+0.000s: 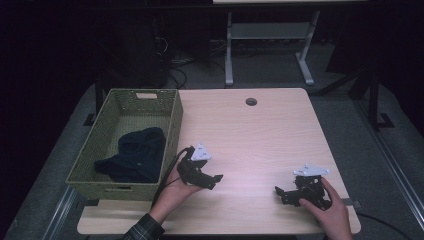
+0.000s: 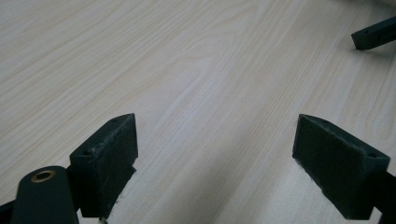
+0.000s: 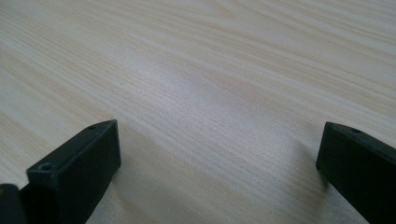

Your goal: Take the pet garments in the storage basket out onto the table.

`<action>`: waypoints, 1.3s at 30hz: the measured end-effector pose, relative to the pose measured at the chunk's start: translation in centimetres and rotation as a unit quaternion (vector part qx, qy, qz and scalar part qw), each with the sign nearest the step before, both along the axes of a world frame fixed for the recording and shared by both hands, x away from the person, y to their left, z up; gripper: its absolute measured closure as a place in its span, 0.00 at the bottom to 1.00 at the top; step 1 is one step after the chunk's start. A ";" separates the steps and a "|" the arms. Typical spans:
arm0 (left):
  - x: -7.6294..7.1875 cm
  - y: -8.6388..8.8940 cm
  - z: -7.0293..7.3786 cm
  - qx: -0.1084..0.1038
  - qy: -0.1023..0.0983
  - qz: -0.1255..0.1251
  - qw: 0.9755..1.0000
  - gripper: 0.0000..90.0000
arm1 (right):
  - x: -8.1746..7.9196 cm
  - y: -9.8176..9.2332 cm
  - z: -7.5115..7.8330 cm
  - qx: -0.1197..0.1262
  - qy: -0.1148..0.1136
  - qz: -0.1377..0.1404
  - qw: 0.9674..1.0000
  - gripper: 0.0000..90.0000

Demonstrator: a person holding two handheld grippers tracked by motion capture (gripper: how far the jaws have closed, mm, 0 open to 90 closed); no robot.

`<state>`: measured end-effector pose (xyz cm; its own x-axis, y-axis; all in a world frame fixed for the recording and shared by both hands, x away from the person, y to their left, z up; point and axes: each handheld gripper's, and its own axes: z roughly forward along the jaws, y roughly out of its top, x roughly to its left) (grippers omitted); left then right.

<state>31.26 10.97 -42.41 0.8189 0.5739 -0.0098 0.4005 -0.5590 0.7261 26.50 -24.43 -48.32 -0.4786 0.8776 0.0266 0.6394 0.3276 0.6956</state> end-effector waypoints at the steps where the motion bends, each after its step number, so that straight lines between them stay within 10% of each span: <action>1: 0.0 0.0 0.1 -0.001 -0.001 0.000 1.000 0.15 | 0.0 0.0 0.0 0.000 0.000 0.000 1.000 0.00; 39: 0.7 0.2 3.2 -0.012 -0.009 -0.006 1.000 0.15 | 0.0 0.0 0.0 0.000 0.000 0.000 1.000 0.00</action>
<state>31.96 11.17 -39.19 0.8262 0.5633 -0.0080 0.3795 -0.5461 0.7468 26.50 -24.42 -48.32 -0.4778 0.8781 0.0276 0.6399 0.3263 0.6958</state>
